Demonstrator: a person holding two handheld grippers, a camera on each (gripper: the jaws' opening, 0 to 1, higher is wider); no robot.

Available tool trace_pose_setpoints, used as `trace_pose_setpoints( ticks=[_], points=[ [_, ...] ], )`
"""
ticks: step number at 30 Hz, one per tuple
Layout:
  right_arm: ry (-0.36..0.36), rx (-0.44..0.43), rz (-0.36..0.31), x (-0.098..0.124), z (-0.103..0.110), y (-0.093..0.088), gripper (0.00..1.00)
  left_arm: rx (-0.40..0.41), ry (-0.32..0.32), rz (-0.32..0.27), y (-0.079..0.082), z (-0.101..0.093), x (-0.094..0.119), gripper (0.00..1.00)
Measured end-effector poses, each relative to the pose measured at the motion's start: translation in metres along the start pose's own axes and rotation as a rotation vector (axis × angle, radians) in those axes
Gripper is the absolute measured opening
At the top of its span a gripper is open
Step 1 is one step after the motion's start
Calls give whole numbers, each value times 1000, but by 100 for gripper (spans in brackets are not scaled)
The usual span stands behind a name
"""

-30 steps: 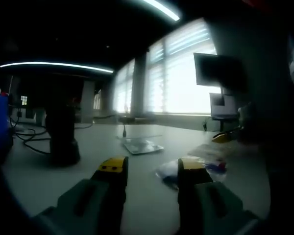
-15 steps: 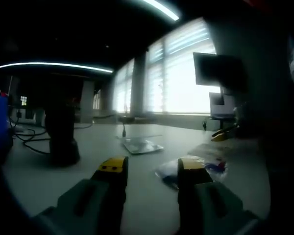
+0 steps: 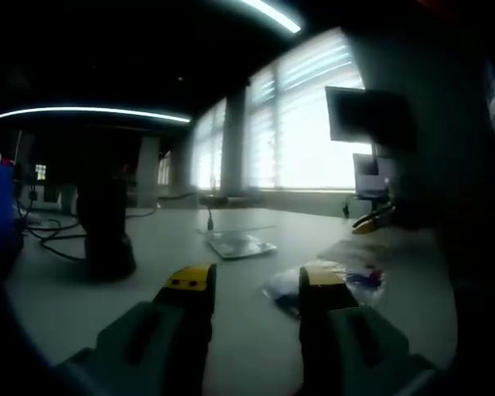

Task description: Clip sheet goods on table flip sheet goods clip sheet goods scan sheet goods put sheet goods back to table

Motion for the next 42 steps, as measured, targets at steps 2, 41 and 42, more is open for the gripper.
trace_pose_setpoints(
  ticks=[2, 41, 42],
  points=[
    [10, 14, 13, -3, -1, 0, 30, 0, 0, -1, 0, 0, 0, 33],
    [159, -33, 214, -28, 6, -23, 21, 6, -2, -3, 0, 0, -1, 33],
    [157, -37, 212, -29, 3, -23, 21, 6, -2, -3, 0, 0, -1, 33]
  ],
)
Point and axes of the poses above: the point that each gripper's makers call its tool centre point, and the gripper's own axes: x roughly backward along the fingers, z roughly to its left, y roughly out of its top, the point moved 2 cm from there along x, roughly backward along the fingers, and after that the axes turned 6 degrees about -y, right-handed, at the moved point
